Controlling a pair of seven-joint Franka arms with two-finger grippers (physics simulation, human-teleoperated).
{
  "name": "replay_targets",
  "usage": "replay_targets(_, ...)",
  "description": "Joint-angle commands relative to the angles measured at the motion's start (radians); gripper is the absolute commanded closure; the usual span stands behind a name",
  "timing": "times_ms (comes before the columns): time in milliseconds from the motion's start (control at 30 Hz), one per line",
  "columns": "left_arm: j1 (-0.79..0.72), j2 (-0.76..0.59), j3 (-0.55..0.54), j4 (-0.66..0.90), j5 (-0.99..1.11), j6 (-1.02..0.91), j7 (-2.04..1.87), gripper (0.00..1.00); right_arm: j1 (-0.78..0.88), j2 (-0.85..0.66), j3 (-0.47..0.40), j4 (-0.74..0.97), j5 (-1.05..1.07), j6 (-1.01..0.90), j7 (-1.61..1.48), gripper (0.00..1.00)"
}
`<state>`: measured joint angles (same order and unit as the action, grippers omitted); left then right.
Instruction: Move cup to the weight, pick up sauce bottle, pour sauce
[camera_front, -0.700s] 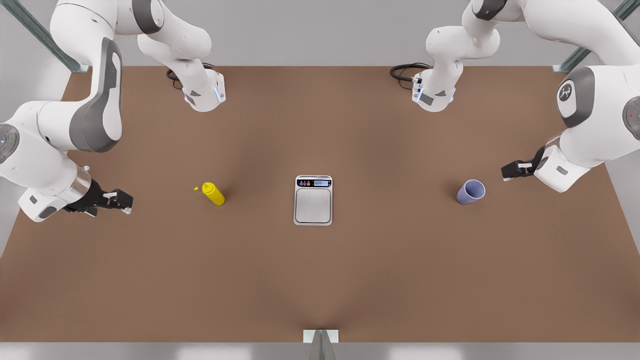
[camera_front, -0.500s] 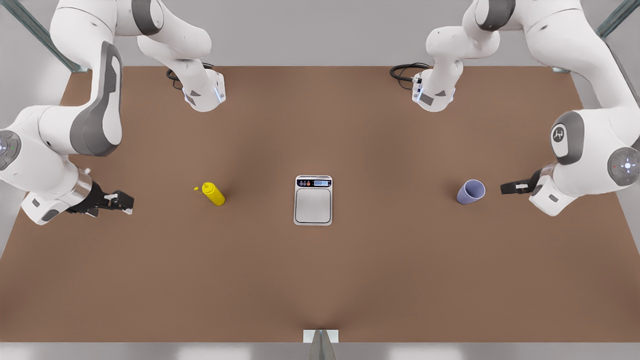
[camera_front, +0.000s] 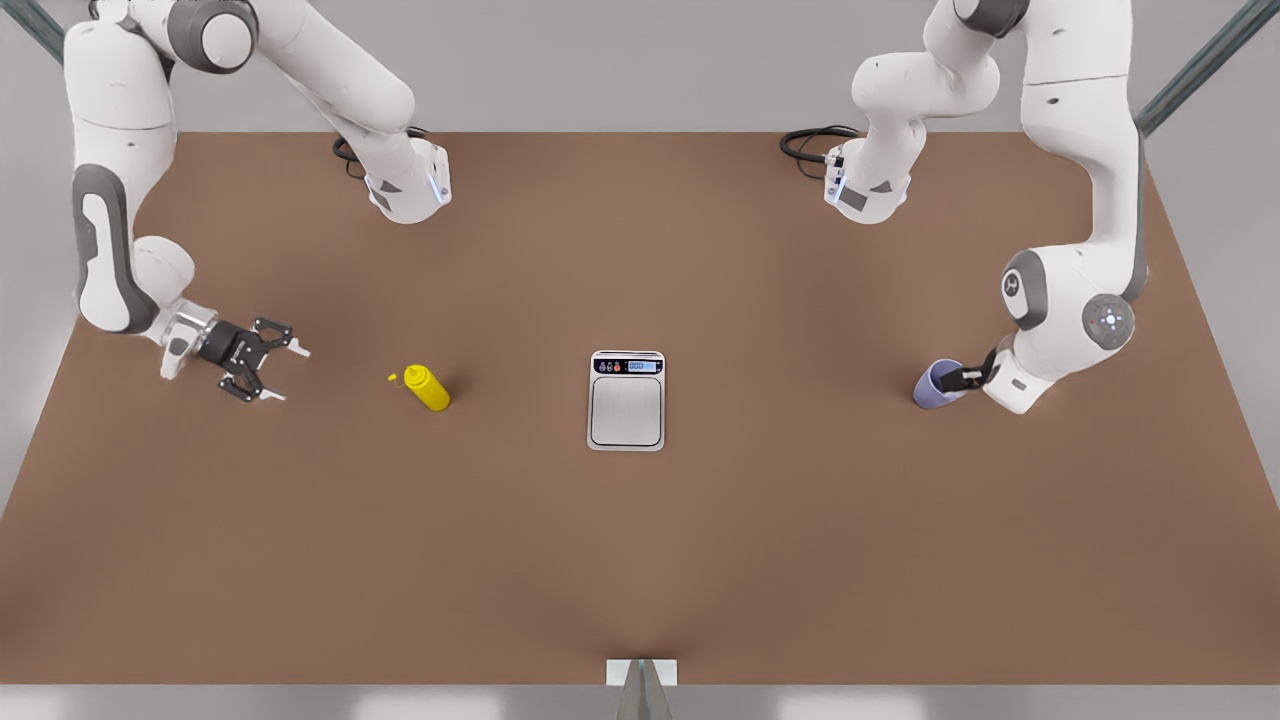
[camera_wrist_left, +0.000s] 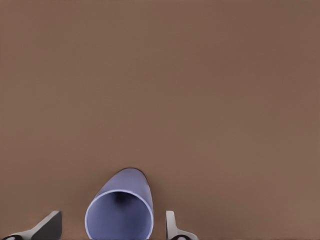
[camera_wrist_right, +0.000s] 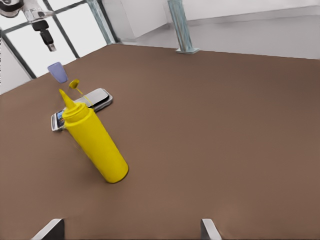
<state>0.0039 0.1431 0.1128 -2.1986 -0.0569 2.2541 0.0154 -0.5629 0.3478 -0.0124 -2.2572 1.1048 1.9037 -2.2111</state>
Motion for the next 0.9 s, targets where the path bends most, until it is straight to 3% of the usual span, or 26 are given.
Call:
replay_targets(0, 0.001, -0.002, 0.001, -0.013, -0.001, 0.016, 0.000, 0.00, -0.002, 0.013, 0.000, -0.002, 0.010, -0.003, -0.021, 0.00)
replay_targets(133, 0.002, 0.001, 0.001, -0.050, -0.001, 0.067, 0.000, 0.00, 0.017, 0.105, 0.011, -0.008, 0.147, -0.020, -0.151, 0.00)
replay_targets(300, 0.019, 0.012, 0.021, -0.049, -0.001, 0.056, 0.000, 0.00, 0.035, 0.146, 0.092, -0.036, 0.182, -0.012, -0.262, 0.00)
replay_targets(867, 0.022, 0.084, 0.062, -0.090, -0.001, 0.094, -0.015, 0.00, 0.189, 0.177, 0.095, -0.056, 0.207, 0.018, -0.308, 0.00)
